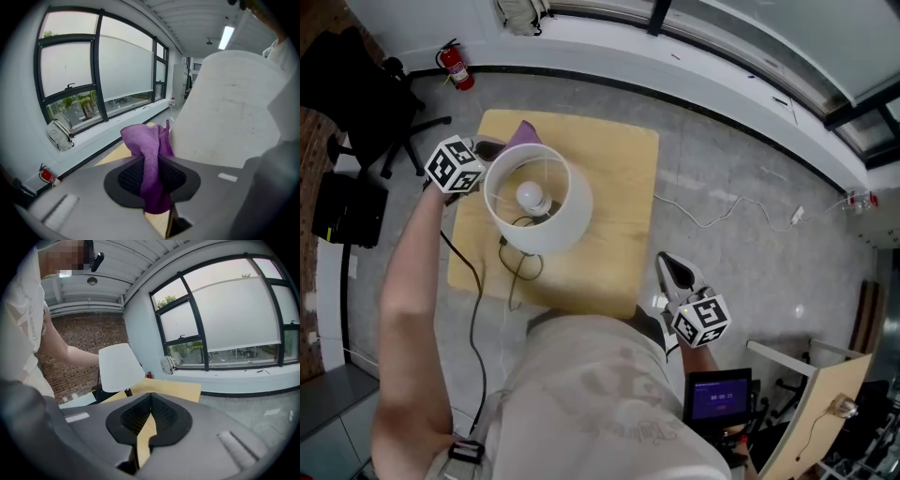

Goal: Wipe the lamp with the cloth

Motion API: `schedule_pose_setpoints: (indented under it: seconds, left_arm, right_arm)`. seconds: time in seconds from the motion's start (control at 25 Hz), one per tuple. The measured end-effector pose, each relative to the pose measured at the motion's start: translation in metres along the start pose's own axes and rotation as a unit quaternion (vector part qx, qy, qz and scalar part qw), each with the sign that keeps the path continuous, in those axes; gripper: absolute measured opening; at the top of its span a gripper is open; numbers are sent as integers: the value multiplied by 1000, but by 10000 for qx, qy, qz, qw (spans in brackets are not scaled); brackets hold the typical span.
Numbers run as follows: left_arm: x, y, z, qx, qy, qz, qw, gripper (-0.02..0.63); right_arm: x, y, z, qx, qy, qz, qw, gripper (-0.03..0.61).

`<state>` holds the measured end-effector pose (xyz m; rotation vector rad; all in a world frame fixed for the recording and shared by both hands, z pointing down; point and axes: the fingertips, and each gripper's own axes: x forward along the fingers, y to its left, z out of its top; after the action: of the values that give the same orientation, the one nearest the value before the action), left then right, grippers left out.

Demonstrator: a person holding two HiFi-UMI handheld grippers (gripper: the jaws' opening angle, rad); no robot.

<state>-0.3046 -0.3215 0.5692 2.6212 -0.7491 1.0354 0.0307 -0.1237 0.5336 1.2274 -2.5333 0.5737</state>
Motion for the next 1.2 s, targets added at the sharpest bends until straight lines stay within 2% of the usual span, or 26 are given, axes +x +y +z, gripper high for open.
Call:
schedule_pose_setpoints:
  seconds: [0.12, 0.24, 0.4, 0.52, 0.6, 0.68, 0.92, 1.08, 1.2]
  left_arm:
    - [-15, 4, 15, 115, -164, -39, 9998, 80]
    - [-41, 3, 57, 340, -557, -228, 9976, 80]
    - [-77, -13, 122, 920, -935, -835, 9878, 80]
    - [-90, -35, 157, 1300, -924, -1522, 9754, 78]
    - [-86, -51, 166, 1462, -756, -2027, 9653, 78]
    - [-74, -59, 162, 1543, -445, -2360, 9584, 78]
    - [-15, -61, 125, 1733, 594, -2708, 9450, 75]
    - [20, -61, 106, 1563, 963, -2977, 9368, 74]
    - [43, -57, 89, 1589, 1257, -2958, 9335, 74]
  right_arm:
    - [-2, 1, -2, 41, -11, -26, 10000, 14]
    - [-2, 2, -2, 53, -20, -4, 10000, 14]
    - [1, 8, -1, 66, -56, 30, 10000, 14]
    - [1, 9, 0, 58, -67, 16, 10000, 14]
    - [0, 7, 0, 71, -71, -24, 9999, 14]
    - [-3, 3, -2, 112, -78, -101, 9999, 14]
    - [-17, -8, -14, 269, -19, -423, 9987, 14]
    - [-28, -16, -19, 391, 7, -650, 9971, 14]
    - [-34, -18, -23, 475, 28, -771, 9959, 14]
